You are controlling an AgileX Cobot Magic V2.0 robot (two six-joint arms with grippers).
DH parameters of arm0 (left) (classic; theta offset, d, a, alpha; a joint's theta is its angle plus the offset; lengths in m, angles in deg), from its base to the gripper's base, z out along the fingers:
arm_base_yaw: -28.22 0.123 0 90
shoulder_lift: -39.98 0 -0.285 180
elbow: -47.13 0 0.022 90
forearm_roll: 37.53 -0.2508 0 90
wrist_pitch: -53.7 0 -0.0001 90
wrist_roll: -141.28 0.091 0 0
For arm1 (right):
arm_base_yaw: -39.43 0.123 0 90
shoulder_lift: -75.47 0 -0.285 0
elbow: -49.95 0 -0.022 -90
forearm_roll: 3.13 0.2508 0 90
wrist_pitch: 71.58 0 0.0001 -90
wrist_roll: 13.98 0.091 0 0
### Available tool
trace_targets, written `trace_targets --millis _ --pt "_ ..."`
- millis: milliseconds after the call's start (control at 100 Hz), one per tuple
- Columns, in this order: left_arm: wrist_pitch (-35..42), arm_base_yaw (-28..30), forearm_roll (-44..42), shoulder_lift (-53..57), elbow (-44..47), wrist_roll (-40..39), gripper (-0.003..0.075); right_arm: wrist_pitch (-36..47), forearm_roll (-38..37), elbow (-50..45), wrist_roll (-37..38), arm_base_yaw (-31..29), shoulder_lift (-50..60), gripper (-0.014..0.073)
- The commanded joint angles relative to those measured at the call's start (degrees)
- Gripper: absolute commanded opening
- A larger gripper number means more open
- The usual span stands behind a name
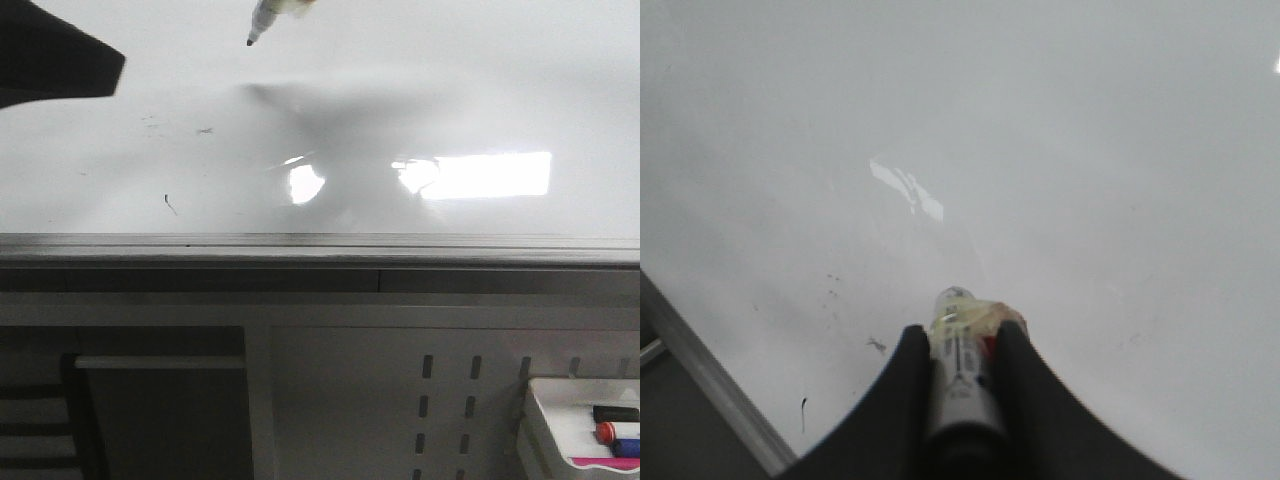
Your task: Write number 4 on whiteboard
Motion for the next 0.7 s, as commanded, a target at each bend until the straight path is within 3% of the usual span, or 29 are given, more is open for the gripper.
trace_targets --millis 0,380,690 --pt "3.41 1.84 0.71 2.11 -1.51 -0.82 0.0473 5.69 -1.12 2.41 -0.52 -0.74 -0.05 -0.0064" --pt "3.28 2.71 0.28 4.56 -1.51 -0.82 0.0473 1.73 0.27 -0.4 -0.52 3.01 -2.61 -0.0064" --pt "3.49 2.71 0.28 4.56 -1.51 -0.82 0.0473 -4.83 0.27 -4.55 -0.52 -4.98 3.22 -0.0064"
